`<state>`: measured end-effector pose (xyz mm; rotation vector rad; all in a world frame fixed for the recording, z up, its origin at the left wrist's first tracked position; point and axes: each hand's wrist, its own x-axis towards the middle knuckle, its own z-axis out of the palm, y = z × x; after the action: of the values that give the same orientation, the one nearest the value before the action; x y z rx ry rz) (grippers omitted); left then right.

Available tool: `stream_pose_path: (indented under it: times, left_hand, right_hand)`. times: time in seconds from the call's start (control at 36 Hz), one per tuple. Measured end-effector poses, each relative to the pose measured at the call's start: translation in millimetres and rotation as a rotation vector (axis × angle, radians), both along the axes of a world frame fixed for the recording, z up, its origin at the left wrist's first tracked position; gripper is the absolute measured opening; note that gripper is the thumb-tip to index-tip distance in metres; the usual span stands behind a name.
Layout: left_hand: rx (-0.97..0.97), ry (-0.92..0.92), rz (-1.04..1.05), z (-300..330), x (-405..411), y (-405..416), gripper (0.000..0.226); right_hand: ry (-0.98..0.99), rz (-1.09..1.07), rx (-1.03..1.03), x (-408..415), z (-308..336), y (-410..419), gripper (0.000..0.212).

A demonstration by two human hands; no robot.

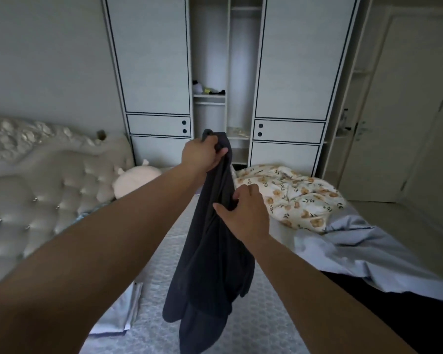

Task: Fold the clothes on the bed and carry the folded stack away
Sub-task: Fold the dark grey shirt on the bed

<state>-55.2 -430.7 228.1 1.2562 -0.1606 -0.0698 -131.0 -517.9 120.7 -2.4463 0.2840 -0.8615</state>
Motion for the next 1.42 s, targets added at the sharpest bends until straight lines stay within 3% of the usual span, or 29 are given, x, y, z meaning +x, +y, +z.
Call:
stream_pose_path:
  times: [0.11, 0.19, 0.31, 0.39, 0.44, 0.5, 0.64, 0.78, 0.89, 0.97, 1.03, 1.08, 1.11, 1.17, 1.22, 1.25, 1.33, 1.42]
  left_hand:
    - [0.129, -0.155, 0.105, 13, 4, 7, 0.023]
    - [0.327, -0.335, 0.189, 23, 1, 13, 0.026]
    - [0.672, -0.612, 0.318, 25, -4, 28, 0.024]
    - [0.894, -0.673, 0.370, 21, -3, 41, 0.026]
    - [1.123, -0.742, 0.491, 14, 1, 51, 0.027]
    - [1.224, -0.751, 0.568, 3, 6, 63, 0.030]
    - [1.046, -0.595, 0.504, -28, 20, 83, 0.031]
    - [0.799, -0.319, 0.339, -45, 15, 83, 0.036]
    - [0.740, -0.276, 0.265, -50, 8, 78, 0.025]
    - [0.601, -0.303, 0.095, -51, 1, 77, 0.034]
    - [0.724, -0.383, -0.095, -54, -4, 79, 0.056]
    - [1.084, -0.483, -0.289, -59, -7, 75, 0.069]
    - [1.280, -0.546, -0.337, -63, -9, 72, 0.063]
    - [1.484, -0.627, -0.286, -72, -9, 65, 0.038]
    - [1.394, -0.576, -0.129, -79, -8, 60, 0.019]
    - [1.305, -0.518, -0.049, -80, -7, 58, 0.017]
    - [1.138, -0.387, 0.138, -80, -4, 54, 0.017]
    - [1.112, -0.429, 0.208, -81, -7, 46, 0.015]
  right_hand:
    - [-0.060, -0.098, -0.254, -1, -8, 13, 0.046]
    - [0.174, -0.127, -0.360, 2, -18, 17, 0.053]
    - [0.349, -0.097, -0.525, 3, -26, 10, 0.033]
    - [0.301, -0.049, -0.499, 3, -25, -1, 0.025]
    - [0.244, -0.006, -0.342, 3, -18, -10, 0.022]
    - [0.168, 0.021, -0.118, 5, -5, -21, 0.017]
    - [-0.157, 0.018, 0.090, 5, 40, -48, 0.010]
    - [-0.151, 0.059, 0.239, 14, 69, -55, 0.012]
    - [-0.088, 0.061, 0.312, 20, 73, -55, 0.015]
    - [-0.037, 0.077, 0.278, 20, 71, -57, 0.015]
    - [-0.019, 0.087, 0.239, 21, 72, -58, 0.014]
    - [-0.003, 0.051, 0.156, 22, 73, -58, 0.014]
    - [0.003, -0.002, 0.096, 23, 73, -58, 0.014]
    - [0.019, -0.133, 0.010, 21, 71, -58, 0.015]
    - [0.111, -0.202, 0.039, 22, 66, -58, 0.015]
    - [0.191, -0.196, 0.126, 23, 62, -58, 0.017]
    - [0.536, -0.006, 0.648, 16, 53, -50, 0.022]
    - [0.794, 0.332, 0.854, 10, 44, -37, 0.056]
